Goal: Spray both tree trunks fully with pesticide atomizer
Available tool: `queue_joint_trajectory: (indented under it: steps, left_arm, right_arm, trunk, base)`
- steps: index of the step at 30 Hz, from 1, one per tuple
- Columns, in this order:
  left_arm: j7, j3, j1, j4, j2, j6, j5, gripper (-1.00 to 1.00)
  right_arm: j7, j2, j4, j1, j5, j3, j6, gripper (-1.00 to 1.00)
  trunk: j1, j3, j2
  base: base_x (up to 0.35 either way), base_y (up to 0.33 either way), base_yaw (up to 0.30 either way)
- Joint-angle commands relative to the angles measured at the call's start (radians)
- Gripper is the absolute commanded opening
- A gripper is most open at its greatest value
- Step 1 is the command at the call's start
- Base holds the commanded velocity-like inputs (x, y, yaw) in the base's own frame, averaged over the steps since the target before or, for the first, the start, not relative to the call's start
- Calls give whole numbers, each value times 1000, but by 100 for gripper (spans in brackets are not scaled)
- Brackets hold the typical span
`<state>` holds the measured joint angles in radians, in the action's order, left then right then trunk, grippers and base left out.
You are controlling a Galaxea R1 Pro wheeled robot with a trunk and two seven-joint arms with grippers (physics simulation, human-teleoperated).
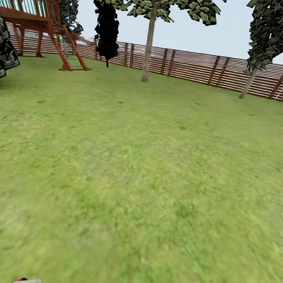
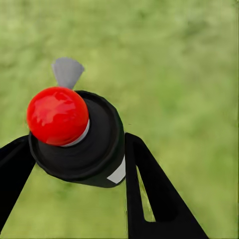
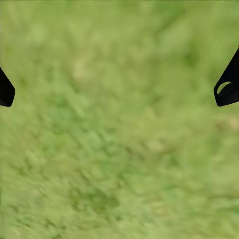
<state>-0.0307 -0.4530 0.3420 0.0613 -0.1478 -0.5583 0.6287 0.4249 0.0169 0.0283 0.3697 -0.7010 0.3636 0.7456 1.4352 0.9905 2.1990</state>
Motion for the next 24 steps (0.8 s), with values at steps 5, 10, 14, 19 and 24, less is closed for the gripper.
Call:
queue_joint_trajectory:
  steps: [5, 10, 14, 19, 24]
  left_arm:
    - [0, 0, 0, 0, 0, 0, 0, -100]
    - [0, 0, 0, 0, 0, 0, 0, -100]
    - [0, 0, 0, 0, 1, 0, 0, -100]
    - [0, 0, 0, 1, 0, 0, 1, -100]
    - [0, 0, 0, 1, 1, 0, 0, -100]
  right_arm:
    - [0, 0, 0, 0, 0, 0, 1, 100]
    - [0, 0, 1, 0, 0, 0, 0, 100]
    - [0, 0, 0, 0, 0, 0, 1, 100]
    - [0, 0, 1, 0, 0, 0, 1, 100]
    - [0, 0, 1, 0, 0, 0, 0, 100]
  trunk:
    - [0, 0, 0]
    - [0, 0, 0]
    - [0, 0, 0]
    - [0, 0, 0]
    - [0, 0, 0]
  base:
    - [339, 0, 0]
    - [339, 0, 0]
    - [339, 0, 0]
    - [339, 0, 0]
    - [340, 0, 0]
